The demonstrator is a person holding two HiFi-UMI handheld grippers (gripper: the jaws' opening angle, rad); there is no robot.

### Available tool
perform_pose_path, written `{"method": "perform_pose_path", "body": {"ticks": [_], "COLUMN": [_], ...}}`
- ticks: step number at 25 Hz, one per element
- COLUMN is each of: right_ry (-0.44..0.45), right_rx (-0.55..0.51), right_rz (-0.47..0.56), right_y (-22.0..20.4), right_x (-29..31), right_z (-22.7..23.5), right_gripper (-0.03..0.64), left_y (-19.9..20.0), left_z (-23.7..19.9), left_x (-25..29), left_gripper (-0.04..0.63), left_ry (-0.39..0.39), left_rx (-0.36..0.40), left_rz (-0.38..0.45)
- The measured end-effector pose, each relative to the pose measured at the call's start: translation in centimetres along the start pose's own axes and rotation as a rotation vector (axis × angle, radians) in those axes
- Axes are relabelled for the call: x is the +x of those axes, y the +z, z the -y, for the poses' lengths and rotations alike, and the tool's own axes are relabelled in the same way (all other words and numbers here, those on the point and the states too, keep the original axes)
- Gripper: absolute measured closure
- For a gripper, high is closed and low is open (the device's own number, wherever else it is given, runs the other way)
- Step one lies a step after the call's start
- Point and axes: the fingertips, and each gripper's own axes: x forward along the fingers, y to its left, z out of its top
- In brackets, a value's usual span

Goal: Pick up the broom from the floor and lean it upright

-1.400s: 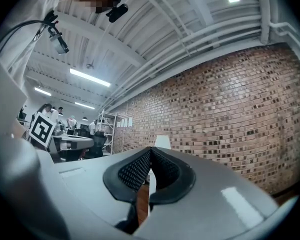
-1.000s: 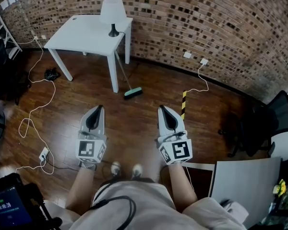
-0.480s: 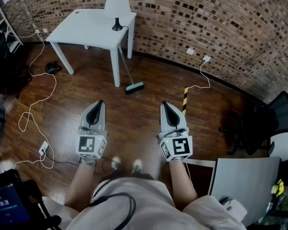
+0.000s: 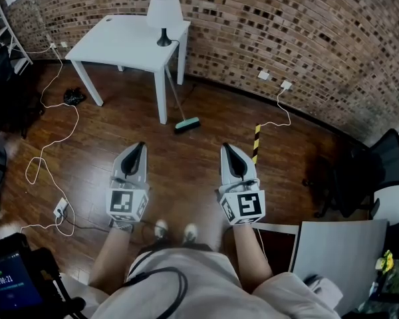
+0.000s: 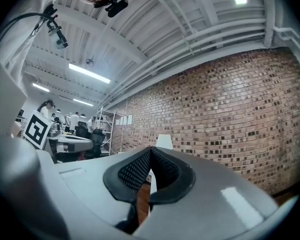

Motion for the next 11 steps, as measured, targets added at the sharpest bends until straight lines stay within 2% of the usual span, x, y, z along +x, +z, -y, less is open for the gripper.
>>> {"method": "perform_pose_path", "body": {"ticks": [11], "right_ry": [-0.003], "right_rx": [0.01], "right_rz": [0.008], "right_y": [-0.2], "right_x": [0.57], "right_z": [0.21], "right_gripper": [0.606], "left_y": [-0.08], "left_z": [-0.26], "left_x": [0.58], "left_gripper": [0.595], "left_ry": [-0.014], "left_rx": [-0.008], "left_rz": [0.003]}}
